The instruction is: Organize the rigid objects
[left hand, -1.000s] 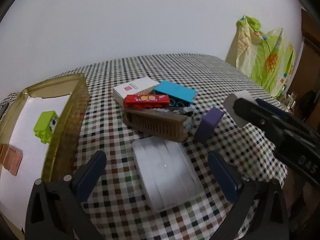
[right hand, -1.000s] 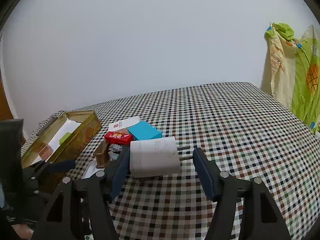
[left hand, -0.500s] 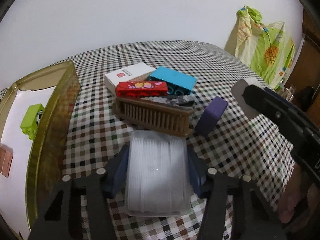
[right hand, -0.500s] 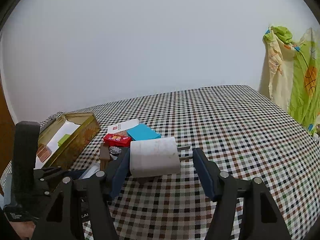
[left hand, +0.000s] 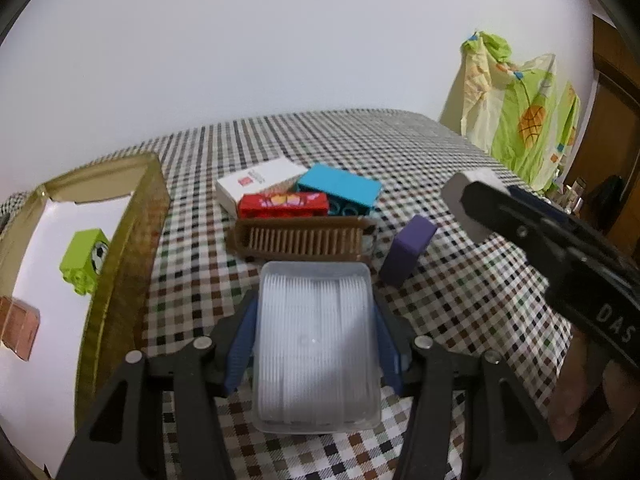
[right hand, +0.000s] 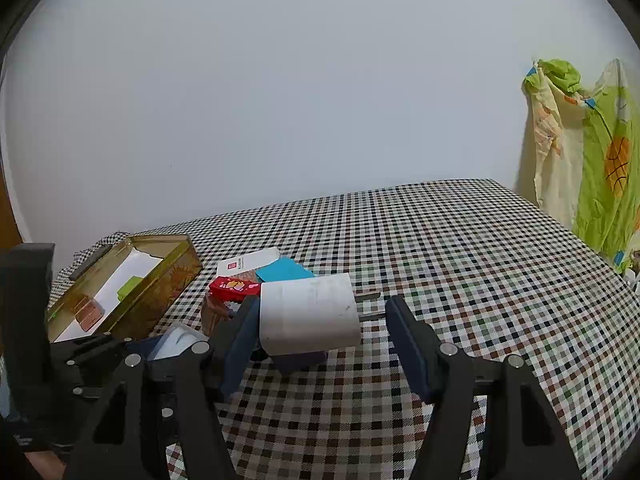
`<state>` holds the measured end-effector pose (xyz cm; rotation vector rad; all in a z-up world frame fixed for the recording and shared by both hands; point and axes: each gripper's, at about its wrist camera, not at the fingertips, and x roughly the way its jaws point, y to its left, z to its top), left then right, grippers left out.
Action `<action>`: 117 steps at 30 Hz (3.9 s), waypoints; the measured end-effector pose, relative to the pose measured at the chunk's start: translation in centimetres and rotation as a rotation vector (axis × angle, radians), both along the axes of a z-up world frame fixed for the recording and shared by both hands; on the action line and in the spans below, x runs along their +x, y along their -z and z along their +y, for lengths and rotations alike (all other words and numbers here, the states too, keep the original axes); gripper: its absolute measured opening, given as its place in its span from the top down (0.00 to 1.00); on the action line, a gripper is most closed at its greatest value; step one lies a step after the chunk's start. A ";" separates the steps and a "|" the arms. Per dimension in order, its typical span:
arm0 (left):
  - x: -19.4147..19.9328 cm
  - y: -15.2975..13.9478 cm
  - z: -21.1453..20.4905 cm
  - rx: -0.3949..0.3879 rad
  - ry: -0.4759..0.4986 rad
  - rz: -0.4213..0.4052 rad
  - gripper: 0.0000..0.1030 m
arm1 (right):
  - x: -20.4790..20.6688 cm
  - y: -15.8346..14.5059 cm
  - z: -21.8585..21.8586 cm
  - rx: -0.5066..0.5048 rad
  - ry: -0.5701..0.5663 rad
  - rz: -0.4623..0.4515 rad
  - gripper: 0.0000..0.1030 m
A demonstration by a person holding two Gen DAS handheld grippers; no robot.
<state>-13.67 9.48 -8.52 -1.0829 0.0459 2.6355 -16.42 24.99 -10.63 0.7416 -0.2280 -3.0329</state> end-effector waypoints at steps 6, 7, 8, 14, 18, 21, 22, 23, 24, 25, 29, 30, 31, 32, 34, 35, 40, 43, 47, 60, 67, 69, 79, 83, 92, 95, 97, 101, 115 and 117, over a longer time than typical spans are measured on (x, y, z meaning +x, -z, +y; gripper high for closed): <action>0.7 -1.1 -0.4 0.015 -0.026 0.078 0.48 | 0.4 -0.2 -0.1 0.004 0.009 0.029 0.36; 0.7 -1.2 -0.3 0.020 -0.032 0.089 0.48 | 0.5 -0.3 -0.2 0.005 0.010 0.032 0.36; 0.8 -1.4 -0.4 0.025 -0.038 0.097 0.48 | 0.5 -0.3 -0.2 0.006 0.011 0.035 0.36; 1.3 -2.1 -0.8 0.048 -0.063 0.151 0.48 | 0.8 -0.5 -0.1 0.004 0.016 0.053 0.36; 2.0 -2.5 -0.9 0.043 -0.072 0.199 0.48 | 0.8 -0.5 -0.1 0.004 0.019 0.063 0.36; 2.3 -2.6 -0.9 0.038 -0.079 0.225 0.48 | 0.9 -0.6 -0.1 0.001 0.020 0.074 0.36; 2.4 -2.7 -0.9 0.037 -0.082 0.234 0.48 | 1.0 -0.6 -0.2 0.001 0.020 0.077 0.36; 2.5 -2.8 -1.1 0.037 -0.084 0.239 0.48 | 1.0 -0.6 -0.3 0.004 0.020 0.080 0.36; 2.5 -2.8 -1.1 0.037 -0.086 0.244 0.48 | 1.1 -0.6 -0.3 0.006 0.020 0.082 0.36; 2.5 -2.9 -1.1 0.037 -0.086 0.249 0.48 | 1.1 -0.7 -0.4 0.007 0.020 0.086 0.36; 3.0 -3.0 -1.6 0.043 -0.093 0.262 0.48 | 1.2 -0.8 -0.8 0.010 0.019 0.094 0.36; 3.1 -3.0 -1.6 0.043 -0.094 0.265 0.48 | 1.2 -0.8 -0.8 0.010 0.019 0.096 0.36; 3.2 -3.1 -1.8 0.044 -0.098 0.272 0.48 | 1.3 -0.8 -1.0 0.011 0.019 0.097 0.36; 3.4 -3.1 -1.8 0.044 -0.101 0.277 0.48 | 1.3 -0.8 -1.1 0.012 0.018 0.099 0.36; 3.5 -3.2 -1.8 0.043 -0.106 0.286 0.48 | 1.4 -0.8 -1.3 0.011 0.017 0.103 0.36; 3.6 -3.2 -2.0 0.043 -0.108 0.289 0.48 | 1.4 -0.8 -1.4 0.011 0.017 0.105 0.36; 3.7 -3.2 -2.5 0.049 -0.121 0.298 0.48 | 1.5 -0.9 -1.8 0.018 0.015 0.117 0.36; 3.8 -3.2 -2.9 0.054 -0.128 0.302 0.48 | 1.5 -0.9 -2.0 0.019 0.013 0.121 0.36; 3.8 -3.2 -3.6 0.063 -0.142 0.307 0.48 | 1.5 -1.0 -2.2 0.022 0.011 0.124 0.36; 4.3 -3.2 -5.1 0.072 -0.183 0.334 0.48 | 1.7 -1.1 -3.6 0.028 -0.009 0.139 0.36; 4.5 -3.3 -5.7 0.072 -0.200 0.345 0.48 | 1.8 -1.1 -3.9 0.025 -0.014 0.146 0.36; 4.6 -3.3 -5.8 0.071 -0.201 0.348 0.48 | 1.8 -1.1 -4.2 0.027 -0.019 0.150 0.36; 4.8 -3.4 -7.2 0.074 -0.221 0.360 0.48 | 1.8 -1.2 -5.2 0.037 -0.038 0.157 0.36; 5.0 -3.4 -7.5 0.072 -0.227 0.367 0.48 | 1.8 -1.2 -5.8 0.042 -0.048 0.158 0.36; 5.2 -3.5 -8.6 0.082 -0.242 0.371 0.48 | 1.7 -1.2 -7.3 0.051 -0.074 0.165 0.36; 5.2 -3.4 -8.9 0.085 -0.245 0.370 0.48 | 1.6 -1.2 -7.8 0.054 -0.083 0.168 0.36; 5.3 -3.4 -9.1 0.084 -0.247 0.374 0.48 | 1.6 -1.3 -8.1 0.055 -0.088 0.168 0.36; 5.4 -3.4 -9.4 0.084 -0.250 0.380 0.48 | 1.5 -1.3 -8.7 0.060 -0.100 0.169 0.36; 5.7 -3.4 -11.0 0.098 -0.269 0.370 0.48 | 1.7 -1.3 -10.4 0.064 -0.138 0.166 0.36; 5.8 -3.4 -11.1 0.102 -0.271 0.368 0.48 | 1.7 -1.3 -10.6 0.065 -0.145 0.165 0.36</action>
